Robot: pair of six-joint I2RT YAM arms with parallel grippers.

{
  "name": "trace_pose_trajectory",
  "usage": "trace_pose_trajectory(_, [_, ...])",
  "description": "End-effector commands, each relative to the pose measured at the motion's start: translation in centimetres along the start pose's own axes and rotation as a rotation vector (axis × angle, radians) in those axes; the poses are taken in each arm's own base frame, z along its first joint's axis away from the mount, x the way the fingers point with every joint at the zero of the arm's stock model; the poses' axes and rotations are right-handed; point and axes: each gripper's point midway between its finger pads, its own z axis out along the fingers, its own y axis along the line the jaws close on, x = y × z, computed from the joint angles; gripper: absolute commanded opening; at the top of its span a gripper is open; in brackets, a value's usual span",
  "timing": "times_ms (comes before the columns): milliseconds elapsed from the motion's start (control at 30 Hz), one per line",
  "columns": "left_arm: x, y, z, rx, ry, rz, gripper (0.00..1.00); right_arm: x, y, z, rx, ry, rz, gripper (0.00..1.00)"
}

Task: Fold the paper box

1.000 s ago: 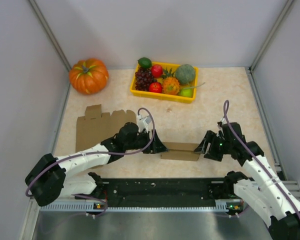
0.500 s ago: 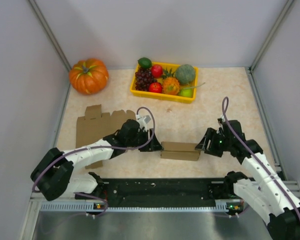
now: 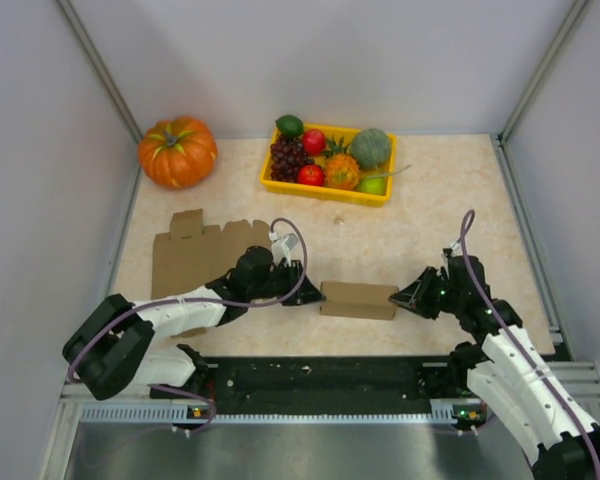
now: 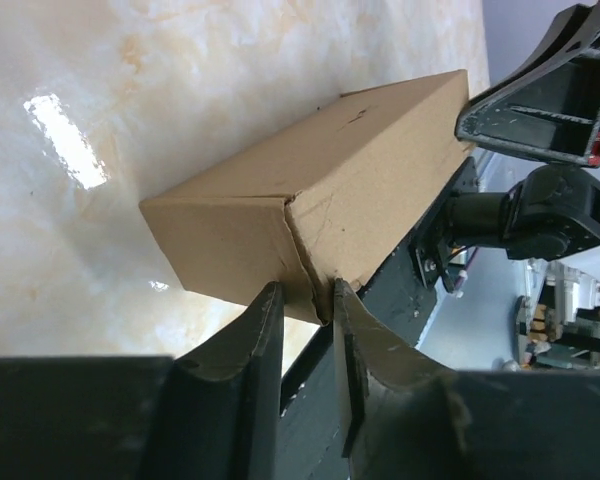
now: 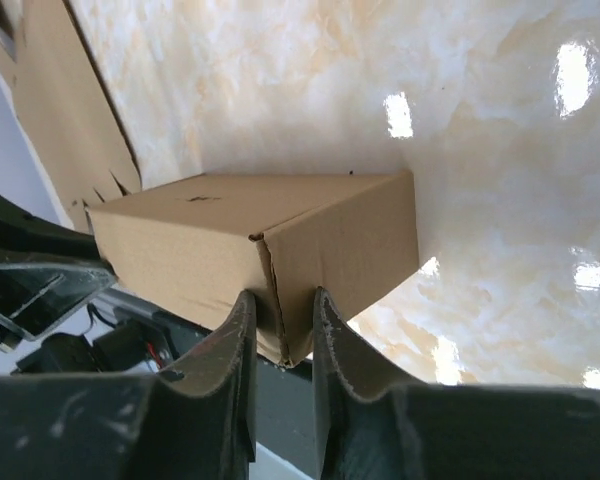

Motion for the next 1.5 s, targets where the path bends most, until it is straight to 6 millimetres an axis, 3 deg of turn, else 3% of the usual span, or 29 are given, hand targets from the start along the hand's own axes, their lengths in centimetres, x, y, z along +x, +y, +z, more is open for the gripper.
trace_pose_trajectory(0, [3.4,3.4,0.6,-0.055,0.040,-0.045,0.24,2.3,-3.5,1.2,0.077,0.031,0.141,0.13])
trace_pose_trajectory(67, [5.4,4.3,0.4,-0.069,0.043,-0.056,0.22,1.8,-2.4,0.6,0.005,-0.023,0.155,0.16])
trace_pose_trajectory(133, [6.1,4.3,0.3,-0.079,0.027,-0.055,0.21,1.6,-1.5,-0.1,-0.039,-0.044,0.163,0.20])
trace_pose_trajectory(200, [7.6,5.1,0.2,-0.146,0.028,-0.031,0.23,0.6,0.2,-1.6,-0.090,-0.095,0.133,0.34])
trace_pose_trajectory(267, [8.2,5.5,0.4,-0.185,0.026,-0.017,0.23,1.0,-0.2,-1.7,-0.074,-0.082,0.136,0.47])
trace_pose_trajectory(333, [8.5,5.3,0.4,-0.168,0.011,-0.023,0.23,2.4,-1.1,-1.1,-0.058,-0.020,0.164,0.48])
trace_pose_trajectory(367, [9.5,5.6,0.3,-0.176,0.025,-0.035,0.23,3.7,-2.6,-0.2,-0.028,0.026,0.200,0.49])
trace_pose_trajectory(433, [9.9,6.1,0.3,-0.194,0.030,-0.039,0.23,4.5,-3.1,0.2,-0.037,0.054,0.206,0.49])
trace_pose_trajectory(567, [11.0,7.6,-0.1,-0.244,0.040,-0.062,0.23,4.1,-2.8,-0.2,-0.054,0.026,0.181,0.49])
trace_pose_trajectory(700, [13.0,8.0,-0.1,-0.247,0.089,-0.077,0.22,5.5,-3.0,-0.6,-0.039,0.092,0.201,0.52])
trace_pose_trajectory(800, [14.1,8.2,-0.1,-0.261,0.121,-0.062,0.21,4.9,-2.7,-1.7,-0.034,0.056,0.159,0.57])
trace_pose_trajectory(900, [14.2,8.7,-0.2,-0.305,0.127,-0.025,0.21,4.1,-0.4,-3.4,-0.105,0.023,0.095,0.64])
trace_pose_trajectory(967, [14.0,8.4,-0.3,-0.306,0.115,-0.019,0.22,3.3,1.3,-4.9,-0.148,-0.008,0.044,0.73])
trace_pose_trajectory(1067, [13.0,8.3,-0.4,-0.328,0.077,0.005,0.25,2.2,2.3,-5.9,-0.156,-0.053,-0.047,0.81])
trace_pose_trajectory(1200, [12.3,9.2,-0.4,-0.372,0.029,0.008,0.28,1.6,1.5,-4.7,-0.097,-0.033,-0.107,0.82])
trace_pose_trajectory(1267, [11.9,9.9,0.1,-0.402,0.011,0.021,0.30,0.8,0.1,-3.4,-0.045,-0.066,-0.126,0.84])
trace_pose_trajectory(1300, [11.4,9.8,0.5,-0.402,-0.002,0.041,0.31,-0.1,0.4,-3.0,-0.057,-0.101,-0.150,0.84])
trace_pose_trajectory(1333, [10.2,8.9,1.4,-0.382,-0.013,0.059,0.32,-1.0,-0.6,-2.4,-0.001,-0.132,-0.156,0.85])
trace_pose_trajectory(1400, [9.4,7.8,1.8,-0.369,-0.005,0.121,0.39,-1.3,-0.3,-2.2,0.015,-0.116,-0.175,0.88])
trace_pose_trajectory(1433, [8.3,5.9,2.1,-0.321,-0.025,0.131,0.44,-0.4,-1.0,-1.9,0.065,-0.041,-0.158,0.91])
trace_pose_trajectory(1467, [8.0,5.4,2.0,-0.305,-0.036,0.133,0.54,-0.5,-0.1,-2.4,0.073,-0.014,-0.157,0.91])
